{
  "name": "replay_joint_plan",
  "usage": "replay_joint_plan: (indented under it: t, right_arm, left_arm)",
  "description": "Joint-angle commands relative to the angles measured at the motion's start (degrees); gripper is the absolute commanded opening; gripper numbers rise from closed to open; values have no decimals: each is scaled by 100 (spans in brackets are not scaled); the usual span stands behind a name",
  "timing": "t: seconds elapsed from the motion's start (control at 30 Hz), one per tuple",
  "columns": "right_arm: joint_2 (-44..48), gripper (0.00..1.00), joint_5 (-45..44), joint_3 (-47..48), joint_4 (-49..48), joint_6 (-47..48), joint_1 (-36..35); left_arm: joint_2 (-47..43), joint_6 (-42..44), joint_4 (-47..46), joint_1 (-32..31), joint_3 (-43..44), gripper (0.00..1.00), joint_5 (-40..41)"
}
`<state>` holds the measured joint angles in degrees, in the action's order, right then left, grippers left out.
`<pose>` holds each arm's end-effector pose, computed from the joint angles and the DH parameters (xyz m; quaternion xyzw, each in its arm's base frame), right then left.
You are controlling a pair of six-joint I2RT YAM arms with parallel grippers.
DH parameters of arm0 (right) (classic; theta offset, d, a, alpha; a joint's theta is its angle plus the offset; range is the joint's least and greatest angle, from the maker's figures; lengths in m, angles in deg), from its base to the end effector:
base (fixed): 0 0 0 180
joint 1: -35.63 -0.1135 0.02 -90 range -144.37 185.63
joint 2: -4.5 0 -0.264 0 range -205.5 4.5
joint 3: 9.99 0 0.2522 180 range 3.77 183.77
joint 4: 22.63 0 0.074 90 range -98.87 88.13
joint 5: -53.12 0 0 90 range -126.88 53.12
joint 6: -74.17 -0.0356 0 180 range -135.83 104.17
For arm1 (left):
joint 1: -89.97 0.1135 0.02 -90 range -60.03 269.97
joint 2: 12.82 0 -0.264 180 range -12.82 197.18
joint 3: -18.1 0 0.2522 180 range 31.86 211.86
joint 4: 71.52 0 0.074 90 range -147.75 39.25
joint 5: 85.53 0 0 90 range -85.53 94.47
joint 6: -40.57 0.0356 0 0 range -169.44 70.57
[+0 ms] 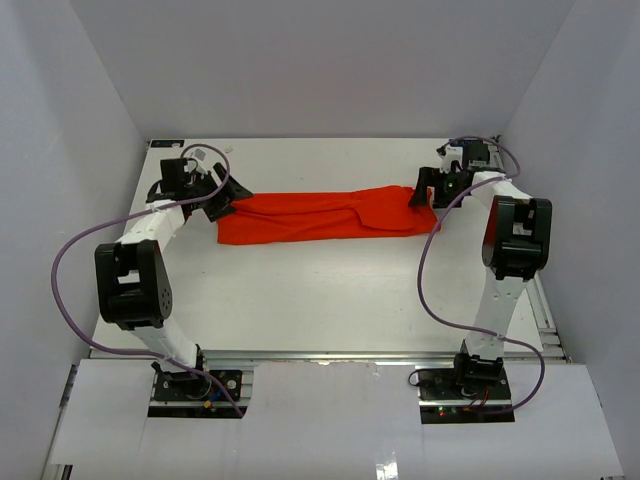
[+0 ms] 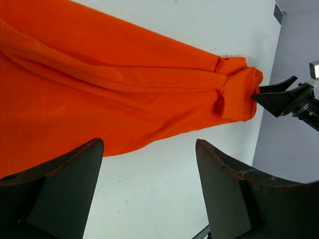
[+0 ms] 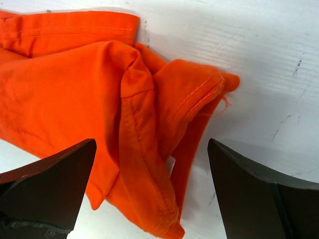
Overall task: Fold and stack the t-shirts
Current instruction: Fold the tshirt
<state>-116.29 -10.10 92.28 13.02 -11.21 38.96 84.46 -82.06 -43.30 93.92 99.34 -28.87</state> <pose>0.4564 -0.0105 0.1744 -0.0817 0.9248 0.1991 0.3138 0.3706 0.0060 0.2333 -0.1712 0.8731 -0.3483 0.2952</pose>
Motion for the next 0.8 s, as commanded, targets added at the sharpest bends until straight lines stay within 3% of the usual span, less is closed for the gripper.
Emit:
replay_joint_plan:
  t: [0.0,0.67,0.77]
  right_arm:
    - [-120,100,-199,368,-88,-146,-78]
    - [-612,100,-130,246,-220,-418,-500]
    - [-674,90,-7,255,-238,-418,-500]
  left_arm:
    - [-349,-95,-48,1,-148,85,100]
    - [-1132,-412,-13,1,-789,85,293]
    - [-1219,-412,-13,-8,-868,85,293]
